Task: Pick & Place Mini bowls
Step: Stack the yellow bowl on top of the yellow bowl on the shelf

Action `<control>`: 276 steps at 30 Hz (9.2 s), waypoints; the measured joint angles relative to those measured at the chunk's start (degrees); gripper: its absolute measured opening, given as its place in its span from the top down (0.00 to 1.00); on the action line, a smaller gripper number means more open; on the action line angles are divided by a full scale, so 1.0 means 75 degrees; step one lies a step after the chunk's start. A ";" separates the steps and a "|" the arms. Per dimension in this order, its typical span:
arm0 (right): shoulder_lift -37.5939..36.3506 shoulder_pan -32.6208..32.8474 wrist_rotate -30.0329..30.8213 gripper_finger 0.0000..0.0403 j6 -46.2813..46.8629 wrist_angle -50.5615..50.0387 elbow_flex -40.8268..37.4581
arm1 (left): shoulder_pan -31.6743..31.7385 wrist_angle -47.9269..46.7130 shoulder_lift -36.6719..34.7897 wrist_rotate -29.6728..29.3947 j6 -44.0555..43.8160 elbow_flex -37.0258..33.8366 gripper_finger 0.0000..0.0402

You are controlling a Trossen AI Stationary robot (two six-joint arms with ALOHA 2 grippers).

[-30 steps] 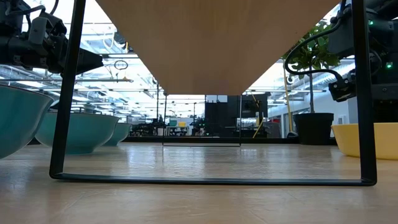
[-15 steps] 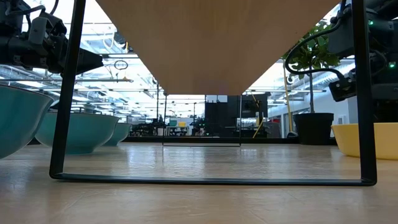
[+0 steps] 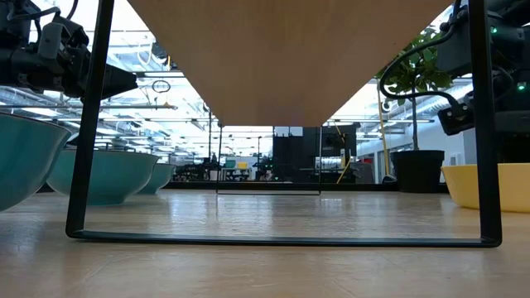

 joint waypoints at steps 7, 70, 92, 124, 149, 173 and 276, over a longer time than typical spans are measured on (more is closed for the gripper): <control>0.0000 0.0000 -0.0003 0.59 0.0556 0.0003 0.0000 | 0.0002 -0.0001 -0.0001 0.0001 0.0001 0.0000 0.72; 0.0001 -0.0002 0.0010 0.59 -0.1163 0.0009 0.0002 | 0.0000 0.0000 0.0000 0.0000 0.0001 0.0003 0.72; 0.0002 -0.0001 -0.0006 0.59 0.0099 0.0003 0.0002 | 0.0001 -0.0001 -0.0001 0.0001 0.0003 0.0003 0.72; 0.0003 0.0000 0.0067 0.59 0.0066 0.0000 0.0003 | 0.0003 -0.0001 0.0001 0.0000 0.0000 0.0003 0.72; -0.0001 -0.0006 0.0094 0.93 -0.0073 0.0024 0.0007 | 0.0002 0.0000 0.0000 0.0000 0.0000 0.0003 0.72; -0.0615 0.0000 0.0536 1.00 -0.1234 0.0387 -0.0012 | 0.0003 -0.0003 0.0000 0.0000 0.0001 0.0003 0.72; -0.2830 -0.0117 0.3419 1.00 -1.0852 0.9328 0.0000 | 0.0003 0.0000 -0.0002 -0.0001 0.0003 0.0003 0.72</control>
